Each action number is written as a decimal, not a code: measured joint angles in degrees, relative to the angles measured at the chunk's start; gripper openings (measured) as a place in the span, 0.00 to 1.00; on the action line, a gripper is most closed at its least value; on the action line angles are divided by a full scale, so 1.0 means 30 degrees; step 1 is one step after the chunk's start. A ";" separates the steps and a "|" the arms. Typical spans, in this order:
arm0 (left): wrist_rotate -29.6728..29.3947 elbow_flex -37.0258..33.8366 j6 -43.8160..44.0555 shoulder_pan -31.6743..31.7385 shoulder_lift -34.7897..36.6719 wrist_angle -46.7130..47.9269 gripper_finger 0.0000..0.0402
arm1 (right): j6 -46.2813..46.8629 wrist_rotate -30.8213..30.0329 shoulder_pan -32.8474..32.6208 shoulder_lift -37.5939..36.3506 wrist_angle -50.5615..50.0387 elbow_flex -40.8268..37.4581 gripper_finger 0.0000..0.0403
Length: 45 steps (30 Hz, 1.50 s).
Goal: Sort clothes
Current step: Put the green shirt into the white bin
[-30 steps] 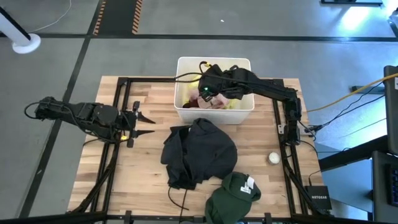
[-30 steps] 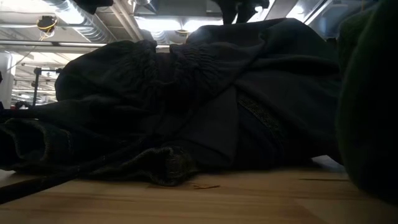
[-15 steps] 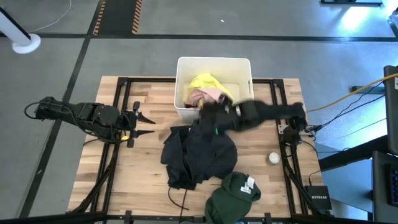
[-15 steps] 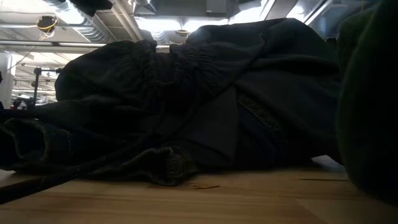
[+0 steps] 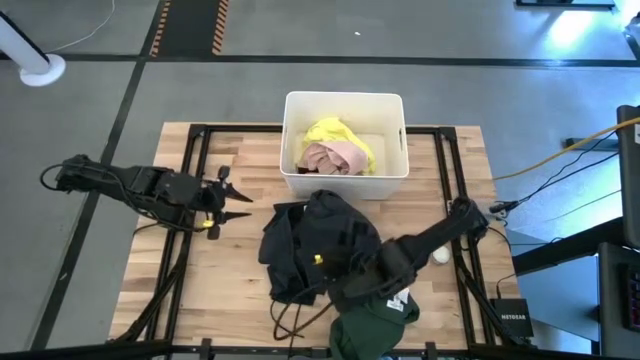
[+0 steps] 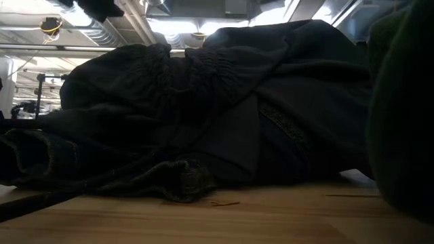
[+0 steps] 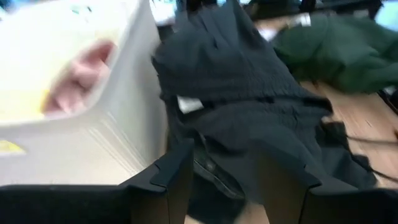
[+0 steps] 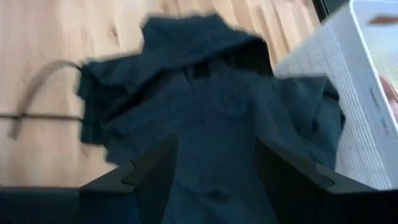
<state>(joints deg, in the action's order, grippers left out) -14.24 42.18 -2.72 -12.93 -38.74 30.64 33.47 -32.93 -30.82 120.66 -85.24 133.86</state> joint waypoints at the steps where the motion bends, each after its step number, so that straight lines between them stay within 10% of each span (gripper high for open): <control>1: 0.0304 -0.0002 0.0267 0.0000 -0.0197 0.0337 0.38 | 0.0276 -0.0016 0.0007 0.0146 -0.0534 0.0000 0.58; 13: 0.0839 -0.0002 0.0202 0.0328 -0.2241 0.1095 0.38 | 0.0267 -0.0704 0.0599 0.0372 -0.1583 -0.0597 0.58; 26: 0.0845 -0.0002 0.0367 0.1093 -0.2609 0.1766 0.38 | 0.9665 0.6568 -0.1826 0.0358 -0.0561 -0.0974 0.58; 45: 0.0839 -0.0002 -0.0735 0.1093 -0.2605 0.0886 0.38 | 1.3184 0.7676 -0.4798 0.0372 0.4962 -0.9722 0.58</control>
<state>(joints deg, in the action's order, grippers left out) -11.73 42.17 -4.93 -9.65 -46.55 33.30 73.02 -9.91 -45.21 121.78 -70.35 104.70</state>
